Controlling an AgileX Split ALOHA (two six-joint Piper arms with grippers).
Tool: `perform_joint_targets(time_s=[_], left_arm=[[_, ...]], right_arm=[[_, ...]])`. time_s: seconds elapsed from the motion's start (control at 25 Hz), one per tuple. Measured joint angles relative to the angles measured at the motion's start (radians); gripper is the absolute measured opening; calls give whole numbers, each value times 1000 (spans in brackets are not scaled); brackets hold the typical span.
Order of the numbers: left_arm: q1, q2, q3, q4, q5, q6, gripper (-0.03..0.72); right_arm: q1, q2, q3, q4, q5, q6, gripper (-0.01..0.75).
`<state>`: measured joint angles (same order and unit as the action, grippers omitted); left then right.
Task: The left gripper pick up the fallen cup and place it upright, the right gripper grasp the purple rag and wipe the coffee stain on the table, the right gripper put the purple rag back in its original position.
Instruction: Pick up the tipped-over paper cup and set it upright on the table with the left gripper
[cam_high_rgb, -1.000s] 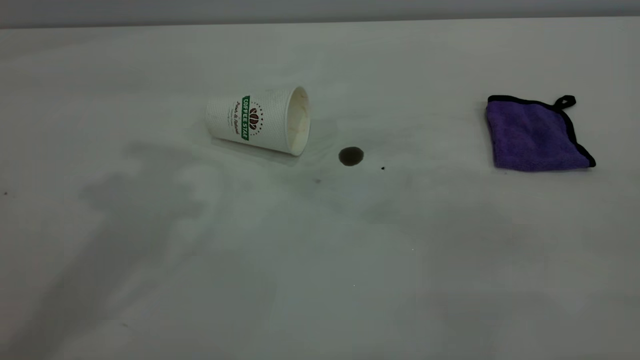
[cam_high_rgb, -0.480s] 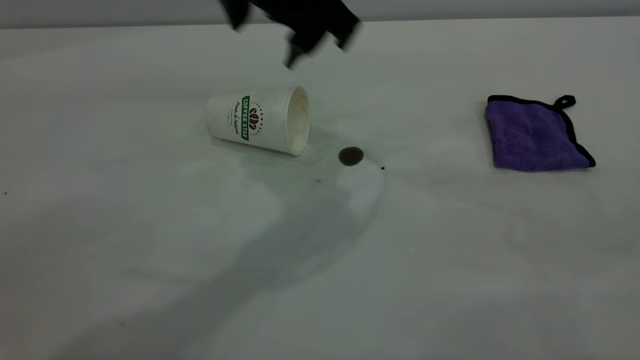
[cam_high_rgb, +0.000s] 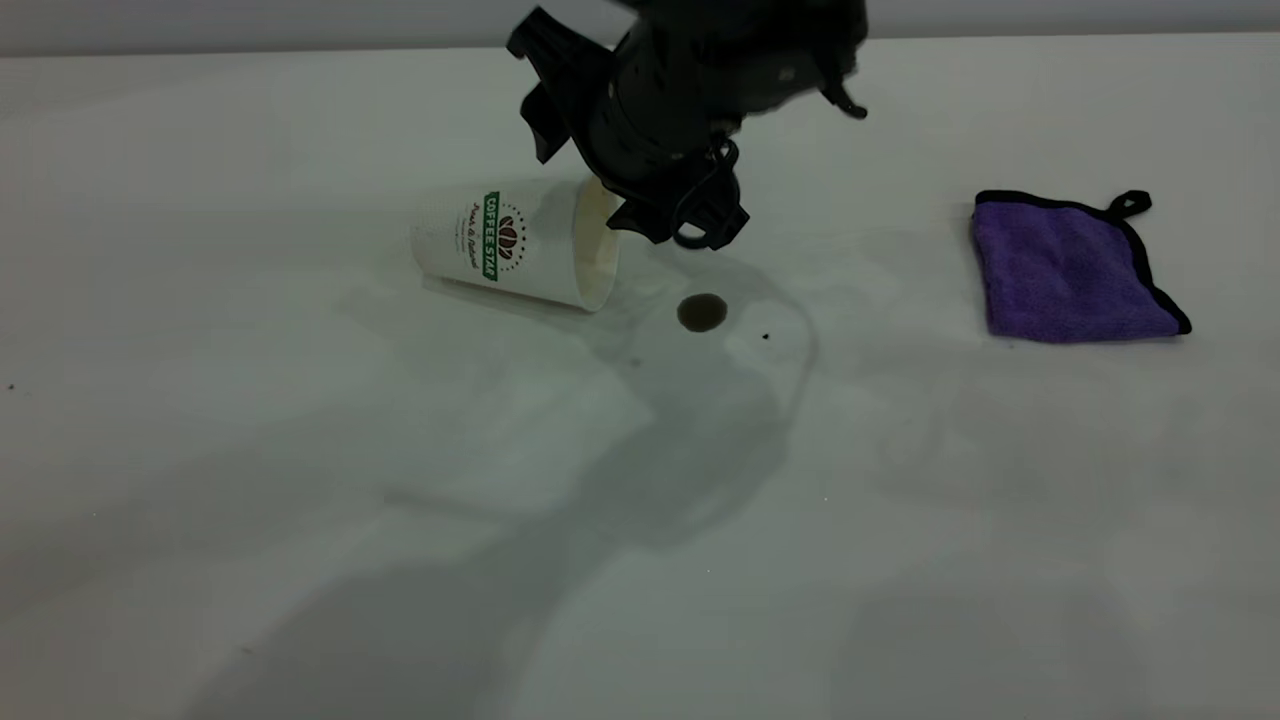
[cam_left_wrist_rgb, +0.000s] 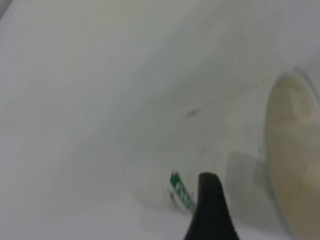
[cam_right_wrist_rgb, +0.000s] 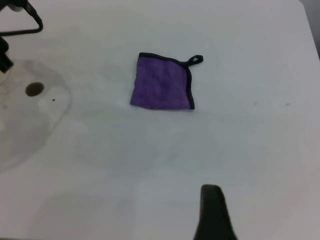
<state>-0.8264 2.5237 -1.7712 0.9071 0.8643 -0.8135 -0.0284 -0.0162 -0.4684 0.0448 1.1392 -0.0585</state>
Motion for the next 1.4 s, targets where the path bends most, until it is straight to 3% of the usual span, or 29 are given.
perform_joint_targets(time_s=[0.64, 0.8, 0.88, 1.0, 1.08, 1.4], left_arm=[[33, 61, -4, 91, 24, -56, 575], [48, 61, -5, 120, 36, -38, 457], [56, 61, -6, 131, 46, -35, 348], [62, 61, -8, 156, 70, -27, 121], [64, 61, -8, 180, 103, -3, 39], [87, -121, -9, 92, 127, 148, 19]], right_arm=[[0, 0, 0, 0, 0, 0, 555], [0, 0, 0, 0, 0, 0, 555], [0, 0, 0, 0, 0, 0, 555], [0, 0, 0, 0, 0, 0, 555], [0, 0, 0, 0, 0, 0, 555], [0, 0, 0, 0, 0, 0, 555]])
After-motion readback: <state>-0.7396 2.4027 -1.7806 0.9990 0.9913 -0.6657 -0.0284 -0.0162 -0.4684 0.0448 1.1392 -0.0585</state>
